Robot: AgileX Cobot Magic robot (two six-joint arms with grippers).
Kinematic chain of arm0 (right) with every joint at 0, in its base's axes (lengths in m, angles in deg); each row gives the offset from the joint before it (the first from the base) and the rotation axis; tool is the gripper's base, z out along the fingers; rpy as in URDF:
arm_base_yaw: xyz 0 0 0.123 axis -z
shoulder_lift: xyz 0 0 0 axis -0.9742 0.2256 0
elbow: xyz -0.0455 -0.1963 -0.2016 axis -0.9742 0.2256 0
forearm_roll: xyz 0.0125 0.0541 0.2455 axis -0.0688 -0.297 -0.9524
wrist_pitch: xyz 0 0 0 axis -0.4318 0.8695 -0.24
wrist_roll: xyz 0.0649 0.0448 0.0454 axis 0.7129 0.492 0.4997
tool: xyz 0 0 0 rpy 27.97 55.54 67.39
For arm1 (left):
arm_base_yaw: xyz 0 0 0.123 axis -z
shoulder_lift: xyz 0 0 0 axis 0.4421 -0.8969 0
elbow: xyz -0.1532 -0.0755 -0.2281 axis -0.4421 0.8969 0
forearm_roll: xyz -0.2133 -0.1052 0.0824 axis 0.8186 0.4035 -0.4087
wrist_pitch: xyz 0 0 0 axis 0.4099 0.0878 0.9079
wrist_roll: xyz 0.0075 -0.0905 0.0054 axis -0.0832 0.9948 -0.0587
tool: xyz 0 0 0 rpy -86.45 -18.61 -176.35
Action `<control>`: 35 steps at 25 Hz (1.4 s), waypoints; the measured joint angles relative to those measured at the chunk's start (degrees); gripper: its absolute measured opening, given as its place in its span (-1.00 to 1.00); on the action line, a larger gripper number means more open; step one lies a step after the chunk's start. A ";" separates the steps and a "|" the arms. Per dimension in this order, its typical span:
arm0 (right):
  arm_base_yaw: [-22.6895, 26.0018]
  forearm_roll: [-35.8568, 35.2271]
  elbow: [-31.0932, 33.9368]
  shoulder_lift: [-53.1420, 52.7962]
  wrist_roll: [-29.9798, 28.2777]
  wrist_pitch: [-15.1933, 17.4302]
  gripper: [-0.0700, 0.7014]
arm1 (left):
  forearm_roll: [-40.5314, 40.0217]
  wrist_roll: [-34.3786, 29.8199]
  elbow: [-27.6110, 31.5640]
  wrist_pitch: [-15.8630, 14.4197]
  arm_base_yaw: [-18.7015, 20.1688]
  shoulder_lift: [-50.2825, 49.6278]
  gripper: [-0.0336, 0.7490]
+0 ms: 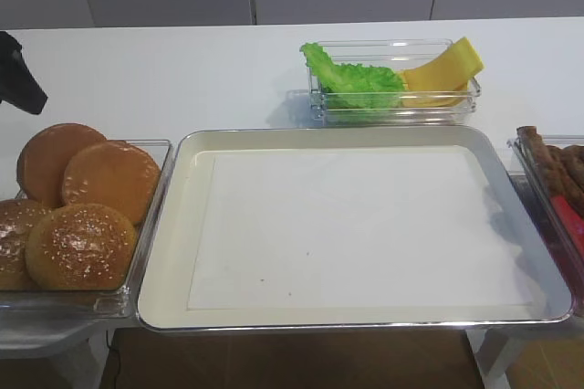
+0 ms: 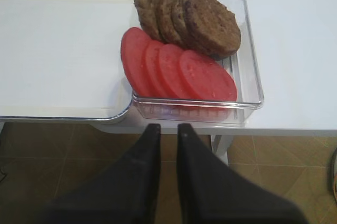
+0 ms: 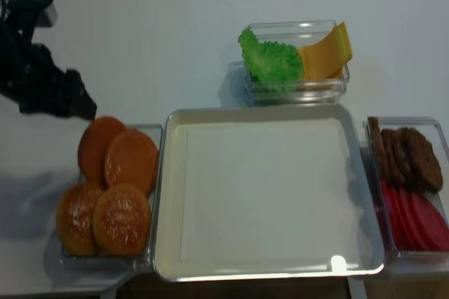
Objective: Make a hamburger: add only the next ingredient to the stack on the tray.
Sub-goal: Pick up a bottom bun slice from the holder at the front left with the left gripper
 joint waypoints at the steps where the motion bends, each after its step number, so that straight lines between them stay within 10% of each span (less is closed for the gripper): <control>1: 0.00 0.00 0.00 0.00 0.00 0.00 -0.61 | 0.38 0.00 0.00 -0.28 0.00 -0.69 0.26; 14: 0.00 0.00 0.00 0.00 0.00 0.00 -0.61 | 1.80 -3.33 0.00 -2.03 0.00 -4.87 0.22; 26: 0.00 0.00 0.00 0.00 0.00 0.00 -0.63 | 1.89 -5.14 0.00 -3.30 0.00 -5.10 -0.47; 35: 0.00 0.00 0.00 0.00 0.00 0.00 -0.72 | 2.04 -5.79 0.00 -3.99 0.00 -5.10 -0.60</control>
